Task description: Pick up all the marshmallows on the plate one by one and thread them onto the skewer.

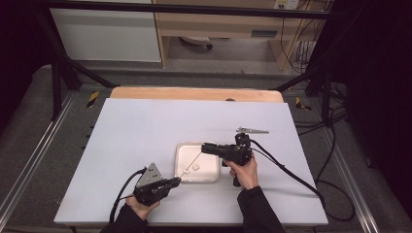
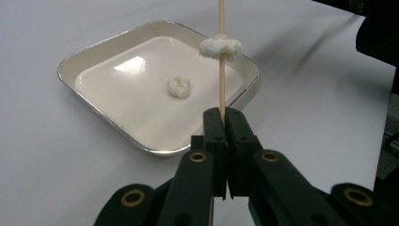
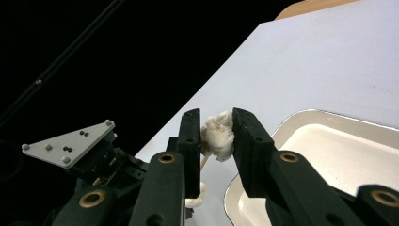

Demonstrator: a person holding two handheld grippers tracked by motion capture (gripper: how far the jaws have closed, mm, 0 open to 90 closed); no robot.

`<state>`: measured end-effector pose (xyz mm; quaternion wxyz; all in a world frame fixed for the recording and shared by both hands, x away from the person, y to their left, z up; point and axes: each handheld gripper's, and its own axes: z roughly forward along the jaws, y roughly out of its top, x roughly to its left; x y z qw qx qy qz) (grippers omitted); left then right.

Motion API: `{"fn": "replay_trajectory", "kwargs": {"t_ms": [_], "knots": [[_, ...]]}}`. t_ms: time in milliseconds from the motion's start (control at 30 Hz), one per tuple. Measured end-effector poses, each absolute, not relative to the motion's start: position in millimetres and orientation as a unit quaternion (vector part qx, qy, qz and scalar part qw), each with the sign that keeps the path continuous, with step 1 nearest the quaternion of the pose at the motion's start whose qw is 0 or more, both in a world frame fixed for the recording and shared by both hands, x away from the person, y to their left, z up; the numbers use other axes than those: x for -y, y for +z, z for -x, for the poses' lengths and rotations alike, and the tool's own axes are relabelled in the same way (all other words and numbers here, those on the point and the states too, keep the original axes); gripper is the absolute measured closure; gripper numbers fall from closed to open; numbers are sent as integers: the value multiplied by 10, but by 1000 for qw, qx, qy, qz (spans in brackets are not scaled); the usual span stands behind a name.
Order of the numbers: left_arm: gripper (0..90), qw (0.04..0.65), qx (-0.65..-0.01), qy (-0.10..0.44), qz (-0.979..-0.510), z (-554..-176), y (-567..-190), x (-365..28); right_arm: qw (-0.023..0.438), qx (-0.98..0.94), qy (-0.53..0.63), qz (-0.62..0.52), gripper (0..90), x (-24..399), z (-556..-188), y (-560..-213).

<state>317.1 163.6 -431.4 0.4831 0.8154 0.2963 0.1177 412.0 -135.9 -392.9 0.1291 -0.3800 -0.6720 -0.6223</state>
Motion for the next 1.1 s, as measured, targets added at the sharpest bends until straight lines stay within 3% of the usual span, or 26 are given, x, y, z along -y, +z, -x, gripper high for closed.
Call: {"fn": "replay_trajectory", "kwargs": {"t_ms": [1100], "knots": [[889,476,-296,109,-821,-3168,-4342,-1586,111,694,-613,361,763,1263,-4004,-4055]]}}
